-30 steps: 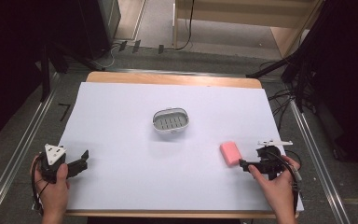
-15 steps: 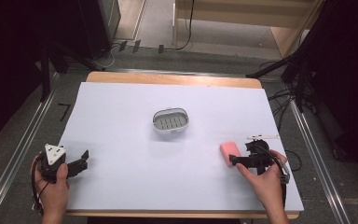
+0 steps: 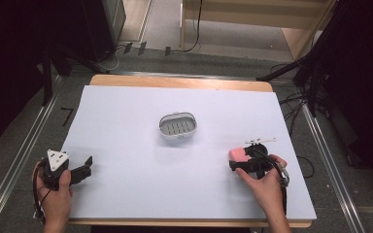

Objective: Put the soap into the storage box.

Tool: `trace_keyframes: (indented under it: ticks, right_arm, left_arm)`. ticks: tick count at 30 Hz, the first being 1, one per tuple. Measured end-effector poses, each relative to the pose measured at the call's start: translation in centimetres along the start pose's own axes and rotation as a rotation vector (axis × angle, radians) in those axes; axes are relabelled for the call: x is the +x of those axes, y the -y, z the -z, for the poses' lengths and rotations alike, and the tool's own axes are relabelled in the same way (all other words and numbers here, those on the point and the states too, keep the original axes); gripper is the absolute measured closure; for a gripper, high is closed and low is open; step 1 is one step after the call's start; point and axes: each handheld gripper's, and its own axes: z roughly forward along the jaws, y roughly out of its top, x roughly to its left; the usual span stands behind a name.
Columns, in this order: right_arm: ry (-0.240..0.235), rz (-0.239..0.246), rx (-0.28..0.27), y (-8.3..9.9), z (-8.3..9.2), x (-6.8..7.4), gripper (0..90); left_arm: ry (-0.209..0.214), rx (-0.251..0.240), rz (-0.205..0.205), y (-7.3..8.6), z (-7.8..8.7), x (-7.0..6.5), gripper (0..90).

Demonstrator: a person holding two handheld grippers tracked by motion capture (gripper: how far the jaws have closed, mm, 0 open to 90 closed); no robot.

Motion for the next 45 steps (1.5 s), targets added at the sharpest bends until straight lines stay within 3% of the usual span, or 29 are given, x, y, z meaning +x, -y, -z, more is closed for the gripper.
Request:
trace_keyframes:
  ticks: [4, 5, 6, 8, 11, 12, 16, 22, 23, 27, 30, 33, 34, 37, 38, 40, 42, 45]
  right_arm:
    - [0.017, -0.003, 0.018, -0.1, -0.5, 0.3, 21.4]
    - [0.026, -0.001, 0.017, -0.1, -0.6, 0.3, 25.1]
    - [0.043, 0.011, 0.007, -0.1, -0.6, 0.4, 35.3]
    - [0.044, 0.024, 0.001, 0.0, -0.5, 0.4, 38.4]
    - [0.038, 0.035, 0.001, 0.0, -0.5, 0.3, 38.6]
    - [0.033, 0.065, 0.008, 0.0, -0.4, 0.3, 38.8]
    - [0.027, 0.106, 0.011, -0.2, -0.4, 0.4, 38.8]
    - [-0.018, 0.094, 0.018, -0.7, -0.4, 0.4, 38.8]
    - [-0.029, 0.12, 0.017, -0.9, -0.4, 0.4, 38.8]
    - [-0.061, 0.133, 0.011, -1.5, -0.2, 0.6, 38.8]
    - [-0.077, 0.19, 0.003, -2.6, 0.1, 1.1, 38.9]
    - [-0.085, 0.217, -0.007, -3.3, 0.2, 1.5, 38.9]
    - [-0.096, 0.25, -0.012, -3.9, 0.2, 1.9, 38.9]
    - [-0.1, 0.279, -0.016, -4.6, 0.1, 2.4, 38.9]
    - [-0.107, 0.313, -0.025, -5.2, 0.1, 2.8, 38.9]
    - [-0.112, 0.324, -0.025, -5.5, 0.0, 3.0, 38.8]
    - [-0.131, 0.373, -0.036, -6.4, -0.1, 3.7, 38.8]
    - [-0.144, 0.393, -0.042, -7.0, -0.1, 4.1, 38.9]
  left_arm:
    - [-0.001, 0.0, 0.0, 0.0, 0.0, 0.0, 13.6]
    - [-0.001, 0.003, -0.001, 0.0, 0.0, 0.0, 13.6]
    - [-0.002, 0.003, -0.002, 0.0, 0.0, 0.0, 13.6]
    - [-0.003, 0.005, -0.003, 0.0, 0.0, 0.0, 13.6]
    - [-0.004, 0.005, -0.002, 0.0, 0.0, 0.0, 13.6]
    - [-0.002, 0.004, -0.002, 0.0, -0.1, 0.0, 13.6]
    - [-0.002, 0.006, -0.002, 0.0, -0.1, 0.0, 13.6]
    - [-0.002, 0.008, 0.002, 0.0, -0.1, 0.0, 13.6]
    - [-0.002, 0.008, 0.002, 0.0, -0.1, 0.0, 13.6]
    - [-0.002, 0.008, 0.002, 0.0, -0.1, 0.0, 13.6]
    - [-0.003, 0.007, 0.002, 0.0, -0.1, 0.0, 13.6]
    - [-0.002, 0.008, 0.004, 0.0, -0.1, 0.0, 13.6]
    - [-0.002, 0.007, 0.003, 0.0, -0.1, 0.1, 13.6]
    - [0.0, 0.005, 0.004, 0.0, -0.1, 0.1, 13.6]
    - [0.0, 0.004, 0.006, 0.0, -0.1, 0.1, 13.6]
    - [0.0, 0.004, 0.008, 0.0, -0.1, 0.1, 13.6]
    - [0.001, 0.005, 0.008, 0.0, -0.1, 0.1, 13.6]
    - [0.002, 0.006, 0.009, 0.0, -0.1, 0.1, 13.6]
